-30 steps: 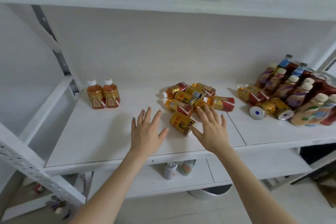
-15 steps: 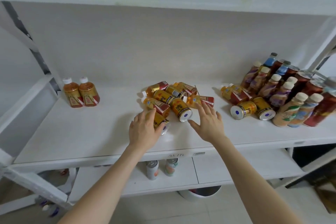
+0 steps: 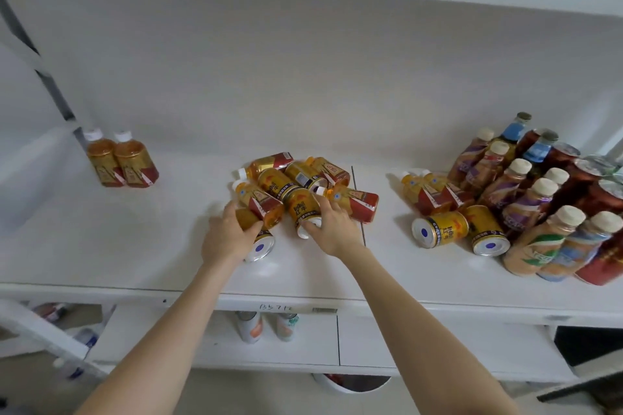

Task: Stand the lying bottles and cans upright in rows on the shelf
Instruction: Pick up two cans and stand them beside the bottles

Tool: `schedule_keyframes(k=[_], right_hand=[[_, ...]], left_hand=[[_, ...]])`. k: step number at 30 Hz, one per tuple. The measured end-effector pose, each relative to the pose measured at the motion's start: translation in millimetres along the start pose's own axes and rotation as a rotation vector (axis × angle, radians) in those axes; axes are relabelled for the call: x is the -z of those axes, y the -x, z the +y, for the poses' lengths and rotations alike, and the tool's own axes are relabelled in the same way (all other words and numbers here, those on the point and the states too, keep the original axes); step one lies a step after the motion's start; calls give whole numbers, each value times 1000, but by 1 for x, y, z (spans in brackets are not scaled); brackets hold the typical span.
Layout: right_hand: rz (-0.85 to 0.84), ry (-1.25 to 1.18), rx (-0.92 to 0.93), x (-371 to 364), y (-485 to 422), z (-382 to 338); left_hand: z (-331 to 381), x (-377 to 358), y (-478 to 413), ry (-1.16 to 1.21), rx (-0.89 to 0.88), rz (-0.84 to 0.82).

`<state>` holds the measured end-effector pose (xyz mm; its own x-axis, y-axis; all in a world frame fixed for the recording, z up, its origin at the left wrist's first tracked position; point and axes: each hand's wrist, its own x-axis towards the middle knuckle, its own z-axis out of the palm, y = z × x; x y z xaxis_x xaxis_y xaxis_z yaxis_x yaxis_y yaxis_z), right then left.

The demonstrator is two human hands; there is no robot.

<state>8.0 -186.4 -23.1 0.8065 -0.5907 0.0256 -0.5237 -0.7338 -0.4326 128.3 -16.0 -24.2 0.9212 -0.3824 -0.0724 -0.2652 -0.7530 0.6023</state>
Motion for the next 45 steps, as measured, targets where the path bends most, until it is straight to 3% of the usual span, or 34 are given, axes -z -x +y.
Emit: schedule_keyframes(k=[4,7,9,13,18,22,27,36,45], right_hand=[[-19,-188,-72,-13,-25,-4],[-12,-298,-169,-19,-39,-8],[0,-371,-222,-19,-42,-8],[101,-522,-223,-24,-26,-6],[227,-673,-114,-25,12,-5],[265,-733,-93,-22,35,-4],[234,-759,-174,-27,47,8],[207,-727,-154,-29,54,12],[192,-690,-127,-32,61,-32]], left_hand=[[-4,1,-11,388,277,-132],[-8,-1,-16,719,371,-190],[-11,-1,-14,770,371,-177],[-18,-5,-1,775,260,-115],[-13,-11,16,568,0,-80],[-10,-18,28,480,-110,-91],[-14,-21,37,472,-127,-68],[-18,-21,48,458,-173,-11],[-41,13,41,452,-221,21]])
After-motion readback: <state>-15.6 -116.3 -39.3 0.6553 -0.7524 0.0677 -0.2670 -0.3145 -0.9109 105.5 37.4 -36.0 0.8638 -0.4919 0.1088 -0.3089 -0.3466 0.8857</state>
